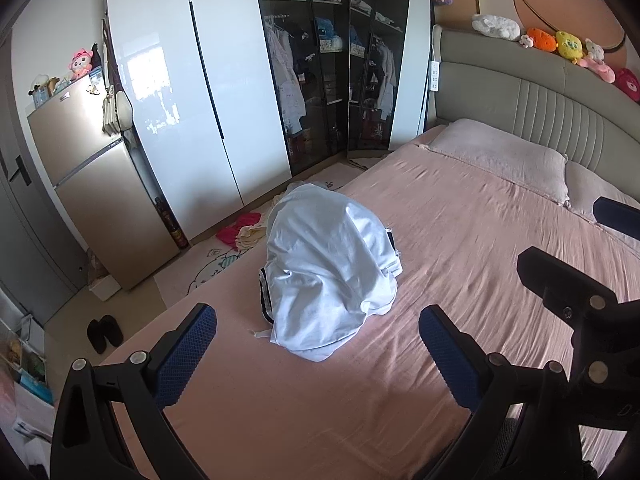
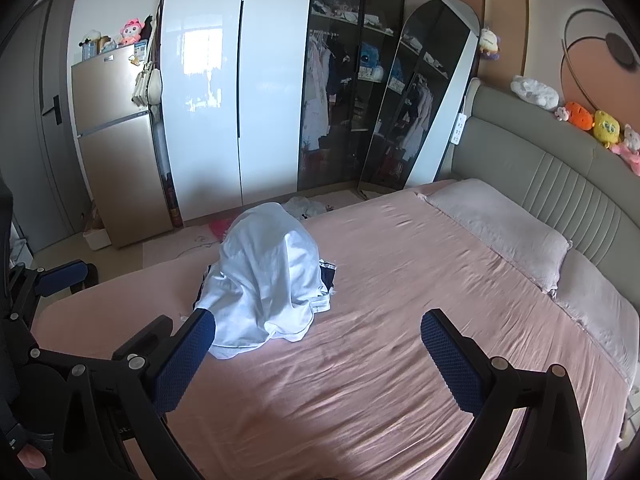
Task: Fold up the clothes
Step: 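Move both grippers toward the white garment on the bed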
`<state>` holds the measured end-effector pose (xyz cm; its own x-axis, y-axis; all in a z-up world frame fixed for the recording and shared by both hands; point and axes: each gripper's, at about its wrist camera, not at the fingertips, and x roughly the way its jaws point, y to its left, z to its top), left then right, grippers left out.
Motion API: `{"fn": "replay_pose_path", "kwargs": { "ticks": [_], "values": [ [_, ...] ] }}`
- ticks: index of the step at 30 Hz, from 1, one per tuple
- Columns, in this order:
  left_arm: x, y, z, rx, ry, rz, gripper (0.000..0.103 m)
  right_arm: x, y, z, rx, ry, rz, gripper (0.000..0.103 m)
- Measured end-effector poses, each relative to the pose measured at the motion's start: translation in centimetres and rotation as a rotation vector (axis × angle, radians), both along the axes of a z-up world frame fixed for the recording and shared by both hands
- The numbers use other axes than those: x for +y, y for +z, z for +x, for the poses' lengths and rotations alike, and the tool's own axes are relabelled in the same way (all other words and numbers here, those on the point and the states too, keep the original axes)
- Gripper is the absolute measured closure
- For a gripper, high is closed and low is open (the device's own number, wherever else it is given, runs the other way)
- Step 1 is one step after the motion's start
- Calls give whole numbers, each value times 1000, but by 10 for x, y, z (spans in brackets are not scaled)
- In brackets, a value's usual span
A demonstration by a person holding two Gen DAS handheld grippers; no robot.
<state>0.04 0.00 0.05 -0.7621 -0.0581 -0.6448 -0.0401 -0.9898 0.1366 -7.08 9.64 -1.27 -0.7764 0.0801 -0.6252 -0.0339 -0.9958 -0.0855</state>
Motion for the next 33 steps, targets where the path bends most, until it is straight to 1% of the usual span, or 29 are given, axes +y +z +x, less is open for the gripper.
{"fn": "replay_pose_path", "kwargs": {
  "ticks": [3,5,6,8,11,12,13,16,24,33],
  "values": [
    [0,5,4,40,-24,68,0,0,1,0,9,-2,11,0],
    [-15,2,16,80,-33,160,0,-1,0,0,12,-5,10,0],
    [-21,1,22,91,-37,182,0,-1,-1,0,13,-7,6,0],
    [-28,1,28,84,-38,171,0,-2,-5,-2,11,-11,-3,0],
    [-17,-4,16,19,-31,84,0,-4,-9,-2,11,-15,-6,0],
    [-10,-5,10,-1,-31,67,0,-4,-10,0,12,-17,-6,0],
    [-13,-5,13,-2,-34,71,0,-3,-10,-1,9,-14,-9,0],
    [-7,-6,5,-19,-29,57,0,-2,-11,-3,2,-7,-11,0],
    [0,0,1,-27,-41,35,0,-1,-10,-7,-6,3,-18,0],
    [-7,-2,-14,-34,-41,7,0,-4,-13,-25,-20,15,-44,0]
  ]
}}
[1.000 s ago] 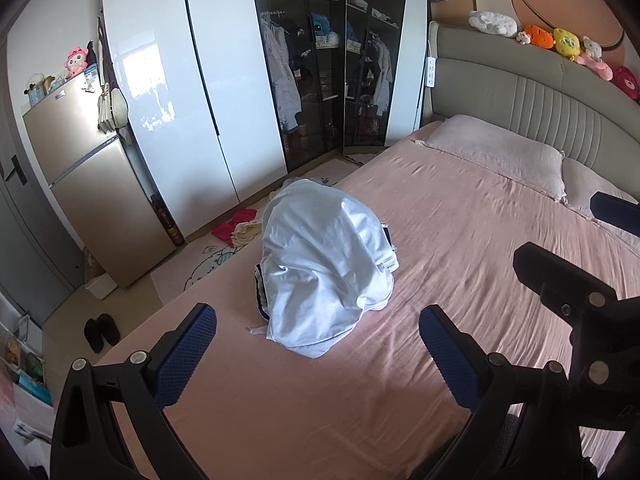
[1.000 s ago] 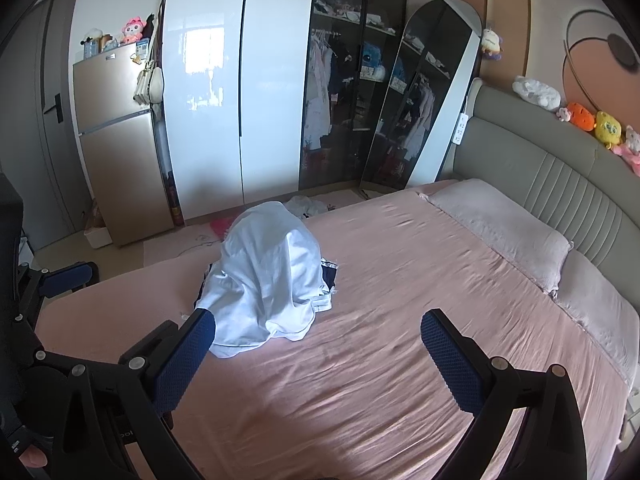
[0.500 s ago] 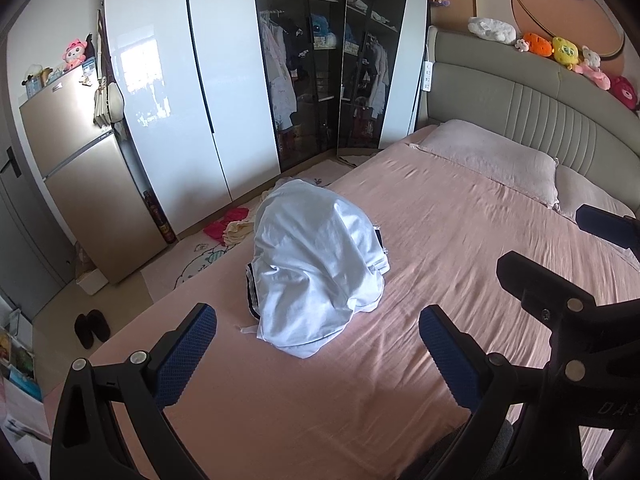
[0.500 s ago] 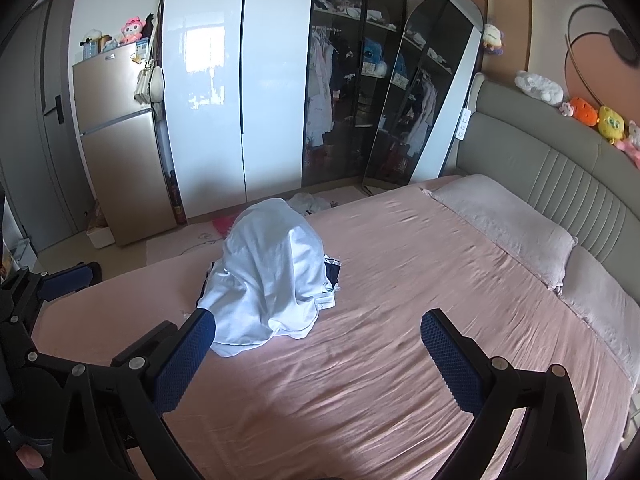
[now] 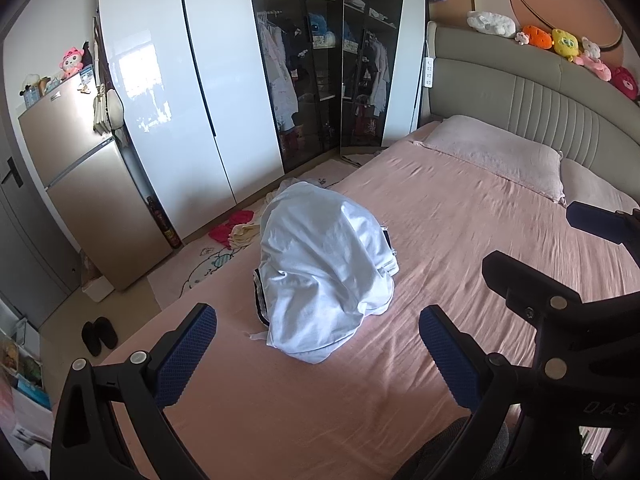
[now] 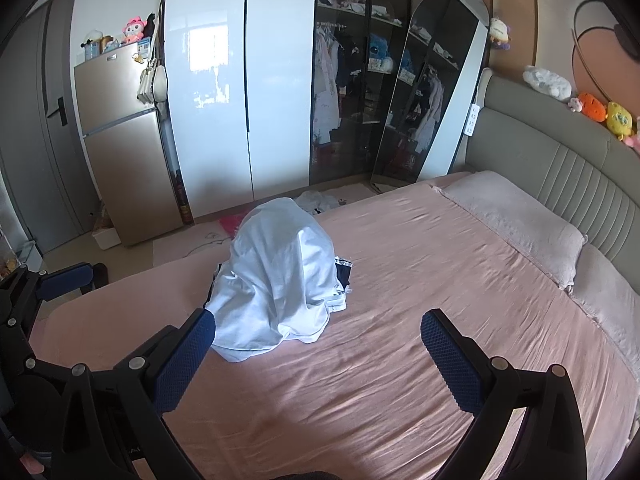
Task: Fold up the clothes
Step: 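Move both grippers toward the white garment on the bed, then close the left gripper on the white garment while the right gripper grasps it too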
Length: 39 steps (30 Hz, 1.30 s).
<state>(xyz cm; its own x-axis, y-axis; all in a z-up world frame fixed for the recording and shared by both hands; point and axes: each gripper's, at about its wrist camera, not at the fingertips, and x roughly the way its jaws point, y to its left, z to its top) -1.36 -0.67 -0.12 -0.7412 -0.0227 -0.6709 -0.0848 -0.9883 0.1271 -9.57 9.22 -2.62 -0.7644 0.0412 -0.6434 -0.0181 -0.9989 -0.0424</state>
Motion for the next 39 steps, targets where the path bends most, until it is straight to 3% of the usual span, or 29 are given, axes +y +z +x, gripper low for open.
{"fn": "replay_pose_path", "kwargs": {
  "ticks": [7,17,39],
  "values": [
    [-4,-4,-22,-9,-12,-7,0,-1,-7,-25,-13,2,-35,0],
    [0,-25,-58,-59,-2,-8,0,9,-33,-67,-104,16,-70,0],
    [-20,-105,-130,-156,4,146,0,32,-102,-178,-308,63,-182,0]
  ]
}}
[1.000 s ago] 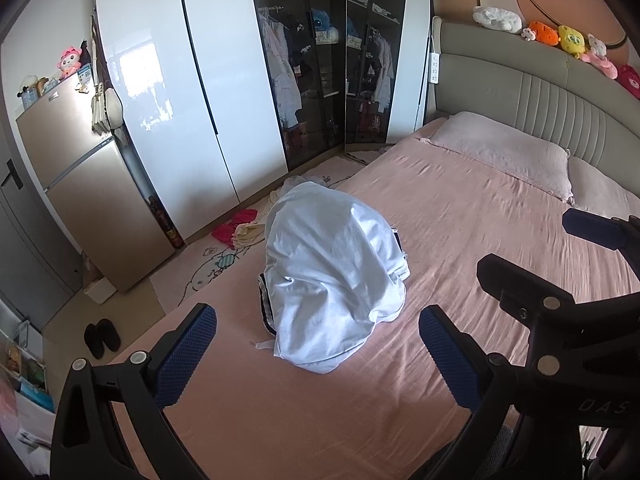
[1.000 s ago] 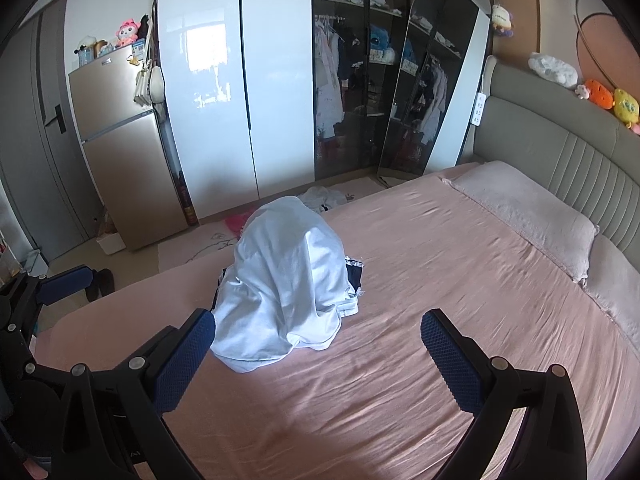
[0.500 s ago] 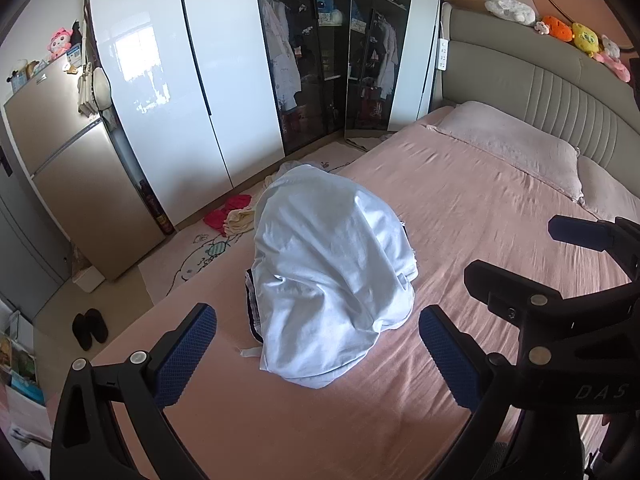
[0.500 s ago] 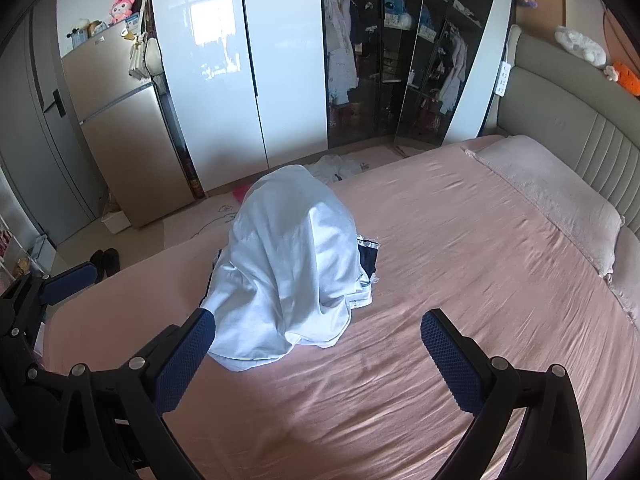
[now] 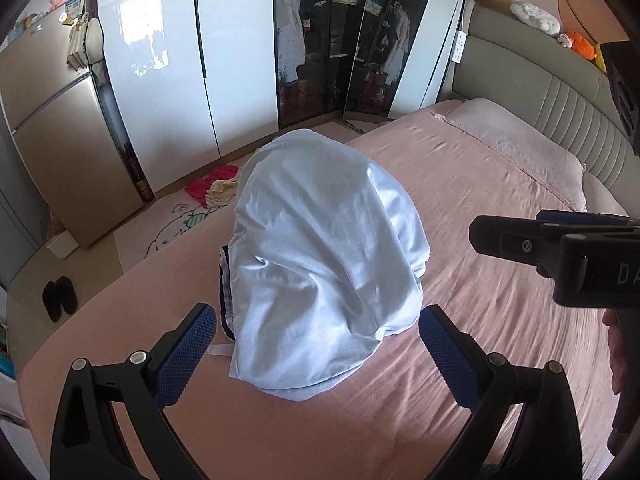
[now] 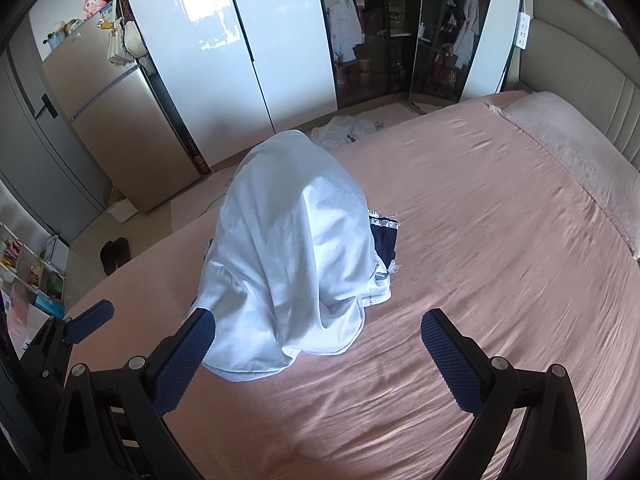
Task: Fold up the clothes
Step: 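Close the left gripper on the white garment while the right gripper grasps it too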
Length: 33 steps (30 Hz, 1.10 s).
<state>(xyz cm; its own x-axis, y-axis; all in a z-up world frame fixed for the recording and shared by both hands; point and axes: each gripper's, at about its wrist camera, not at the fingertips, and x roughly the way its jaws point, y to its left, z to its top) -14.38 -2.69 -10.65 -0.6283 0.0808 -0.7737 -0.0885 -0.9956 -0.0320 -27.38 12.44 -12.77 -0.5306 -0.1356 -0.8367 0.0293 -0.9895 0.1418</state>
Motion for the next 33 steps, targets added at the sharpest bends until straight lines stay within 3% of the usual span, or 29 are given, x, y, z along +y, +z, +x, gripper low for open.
{"fn": "replay_pose_path", "kwargs": {
  "ticks": [7,16,19,25,28,31,33],
  "values": [
    [-4,-26,-17,-6,1,11,0,1,-16,-31,-20,26,-20,0],
    [-10,-62,-41,-74,35,66,0,10,-55,-75,-137,-24,-142,0],
    [-7,-73,-47,-93,-18,83,0,14,-70,-88,-181,-37,-163,0],
    [3,-103,-59,-134,-24,38,0,27,-100,-97,-246,-104,-239,0],
    [7,-122,-64,-179,-28,-8,0,27,-113,-94,-256,-114,-220,0],
    [13,-150,-69,-264,-48,-68,0,22,-126,-91,-273,-71,-195,0],
    [20,-164,-67,-268,-70,-149,0,19,-136,-89,-291,-69,-166,0]
  ]
}}
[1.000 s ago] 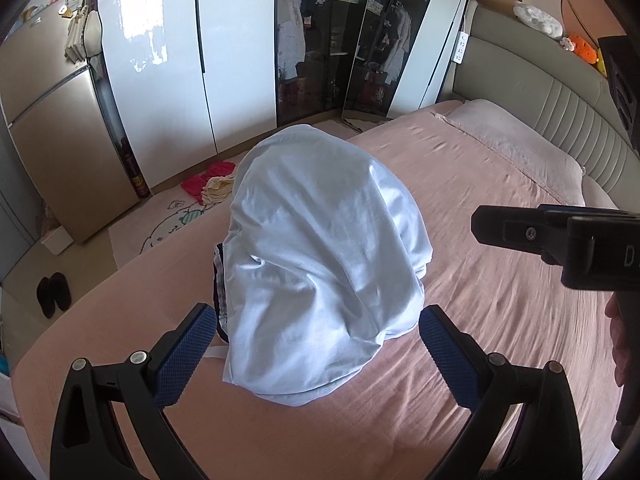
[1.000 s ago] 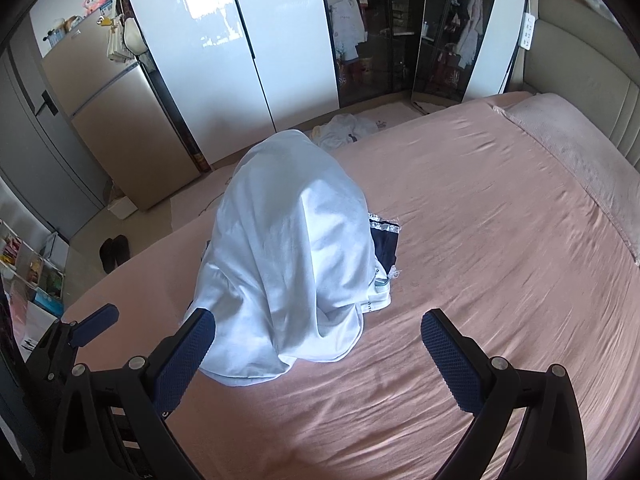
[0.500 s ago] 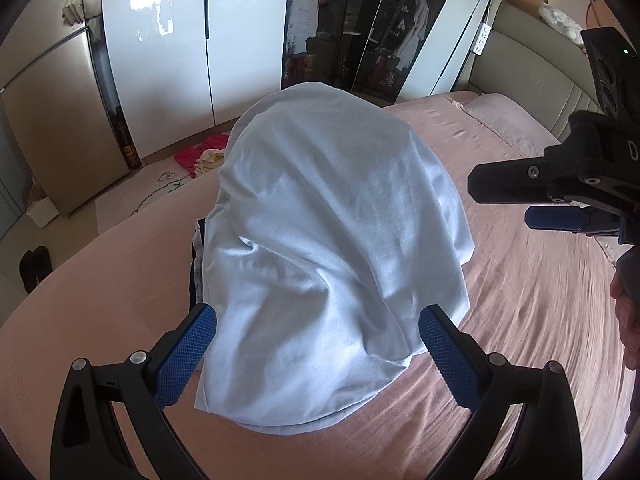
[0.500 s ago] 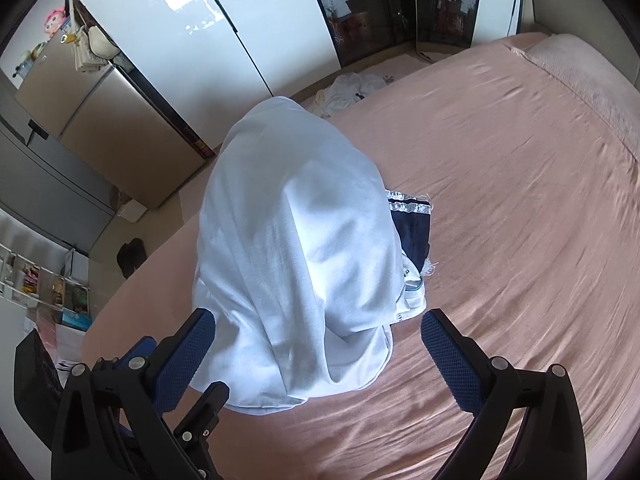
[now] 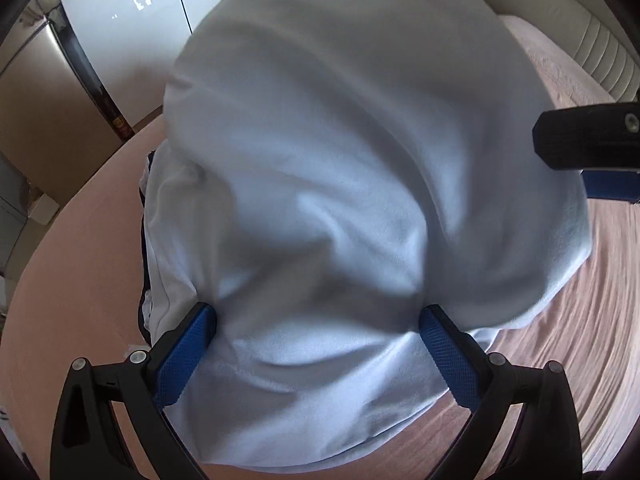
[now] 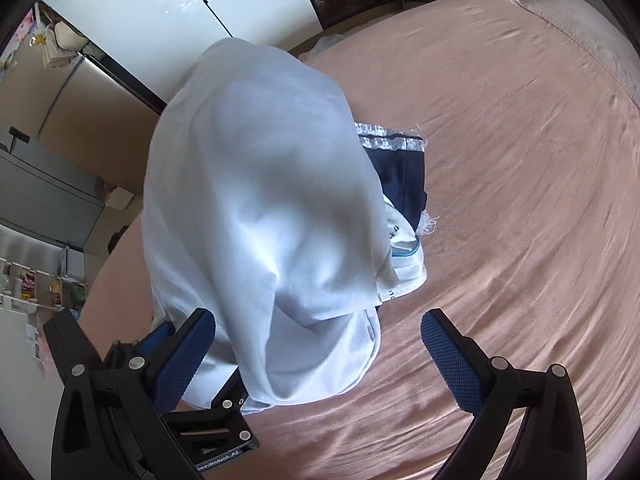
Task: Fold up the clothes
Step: 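Close the left gripper on the white garment while the right gripper grasps it too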
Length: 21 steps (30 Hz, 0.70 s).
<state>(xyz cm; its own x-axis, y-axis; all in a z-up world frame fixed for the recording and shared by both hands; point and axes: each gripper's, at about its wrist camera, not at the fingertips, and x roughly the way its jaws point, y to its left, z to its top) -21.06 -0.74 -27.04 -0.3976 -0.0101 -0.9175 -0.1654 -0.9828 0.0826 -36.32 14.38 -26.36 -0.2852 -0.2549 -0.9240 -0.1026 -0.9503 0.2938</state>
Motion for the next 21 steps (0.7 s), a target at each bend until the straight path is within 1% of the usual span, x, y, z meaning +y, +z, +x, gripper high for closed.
{"fn": "replay_pose_path", "kwargs": {
  "ticks": [3,4,5,7,10,12,15,16,19,21],
  "values": [
    [16,-15,8,26,-60,-142,0,3,-13,3,-22,-29,11,0],
    [19,-17,11,40,-68,-165,0,4,-17,2,-34,-39,11,0],
    [20,-19,13,53,-62,-167,0,4,-21,1,-46,-48,10,0],
    [17,-18,15,62,-47,-146,0,2,-25,-1,-62,-58,6,0],
    [13,-17,17,60,-52,-117,0,0,-24,-4,-57,-70,-10,0],
    [12,-16,19,63,-63,-107,0,1,-25,-6,-67,-93,-61,0],
    [9,-13,25,76,-74,-95,0,3,-39,-9,-131,-106,-226,0],
    [8,-12,26,79,-73,-98,0,4,-44,-9,-148,-119,-241,0],
    [11,-13,28,77,-75,-126,0,4,-51,-3,-152,-156,-221,0],
    [12,-13,28,69,-74,-128,0,6,-56,-1,-151,-182,-276,0]
  ]
}}
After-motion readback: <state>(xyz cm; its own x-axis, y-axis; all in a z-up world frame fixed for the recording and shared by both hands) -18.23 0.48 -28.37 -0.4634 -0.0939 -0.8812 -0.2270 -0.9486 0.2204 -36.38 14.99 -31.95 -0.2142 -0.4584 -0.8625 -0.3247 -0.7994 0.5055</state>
